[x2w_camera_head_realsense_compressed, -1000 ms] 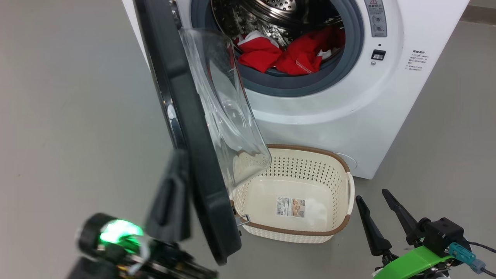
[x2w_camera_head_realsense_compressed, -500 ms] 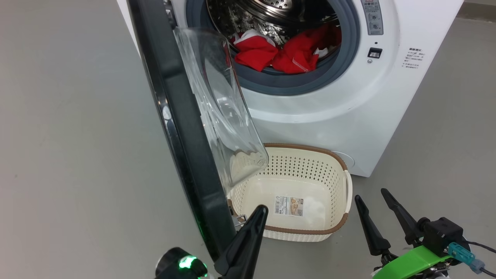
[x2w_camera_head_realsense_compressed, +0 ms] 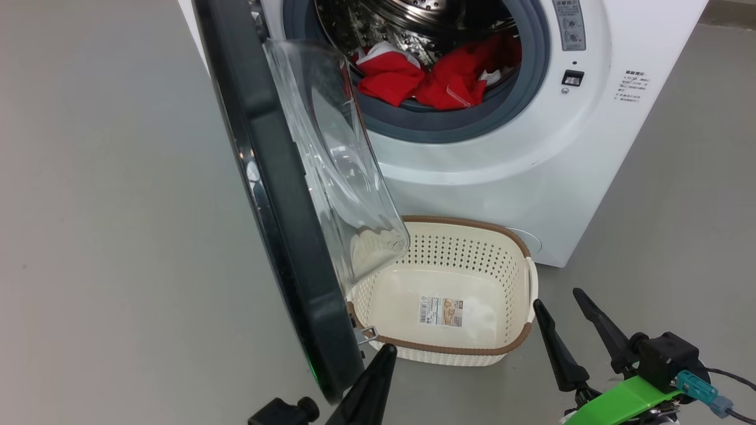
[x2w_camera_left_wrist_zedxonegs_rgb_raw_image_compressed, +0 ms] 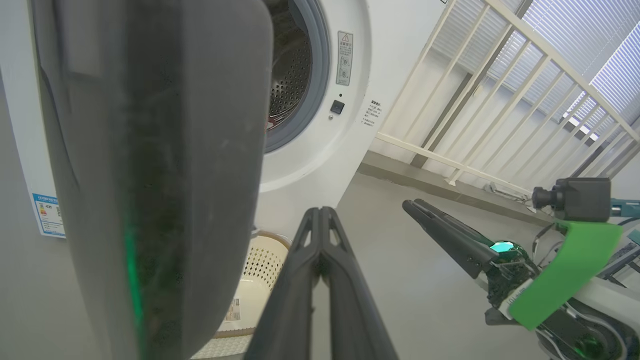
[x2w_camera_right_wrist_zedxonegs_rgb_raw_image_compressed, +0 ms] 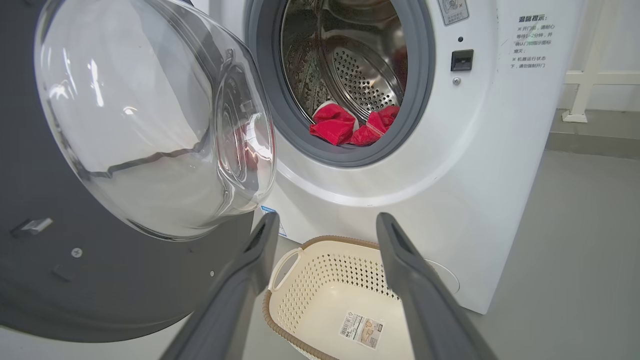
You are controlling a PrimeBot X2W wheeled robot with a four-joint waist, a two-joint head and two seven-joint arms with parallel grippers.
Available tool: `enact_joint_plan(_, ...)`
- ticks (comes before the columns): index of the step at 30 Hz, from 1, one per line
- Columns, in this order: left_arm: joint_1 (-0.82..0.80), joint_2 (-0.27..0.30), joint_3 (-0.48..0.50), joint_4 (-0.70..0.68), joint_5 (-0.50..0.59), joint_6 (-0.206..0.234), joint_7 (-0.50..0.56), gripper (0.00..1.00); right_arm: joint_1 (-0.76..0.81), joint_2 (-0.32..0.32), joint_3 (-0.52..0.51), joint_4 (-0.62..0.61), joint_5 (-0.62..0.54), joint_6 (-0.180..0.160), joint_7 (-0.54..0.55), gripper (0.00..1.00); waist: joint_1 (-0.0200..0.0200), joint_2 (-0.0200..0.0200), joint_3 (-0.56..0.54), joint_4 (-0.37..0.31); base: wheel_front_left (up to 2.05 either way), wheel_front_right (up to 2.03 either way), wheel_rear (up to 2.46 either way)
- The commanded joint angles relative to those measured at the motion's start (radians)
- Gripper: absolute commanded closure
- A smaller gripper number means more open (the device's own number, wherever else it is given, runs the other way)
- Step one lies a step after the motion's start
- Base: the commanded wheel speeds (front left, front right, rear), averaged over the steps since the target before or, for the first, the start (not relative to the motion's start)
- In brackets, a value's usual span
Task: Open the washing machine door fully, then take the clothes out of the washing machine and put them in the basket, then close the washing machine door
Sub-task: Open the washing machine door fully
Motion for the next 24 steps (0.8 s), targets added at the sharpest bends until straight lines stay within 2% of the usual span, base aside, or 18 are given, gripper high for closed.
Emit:
enact_joint_plan(1, -0.012, 0.001, 0.035, -0.015, -0.012, 0.009, -0.005, 1.00, -0.031, -0.010, 0.021, -0.028, 0.000, 0.008, -0.009, 0.00, 0.0000, 0.0000, 0.003, 0.002, 0.00, 0.00, 0.00)
enact_joint_plan(24, -0.049, 0.001, 0.067, 0.115, -0.088, 0.025, -0.005, 1.00, -0.041, -0.013, 0.023, -0.038, 0.006, 0.008, -0.009, 0.00, 0.0000, 0.0000, 0.011, 0.004, 0.00, 0.00, 0.00)
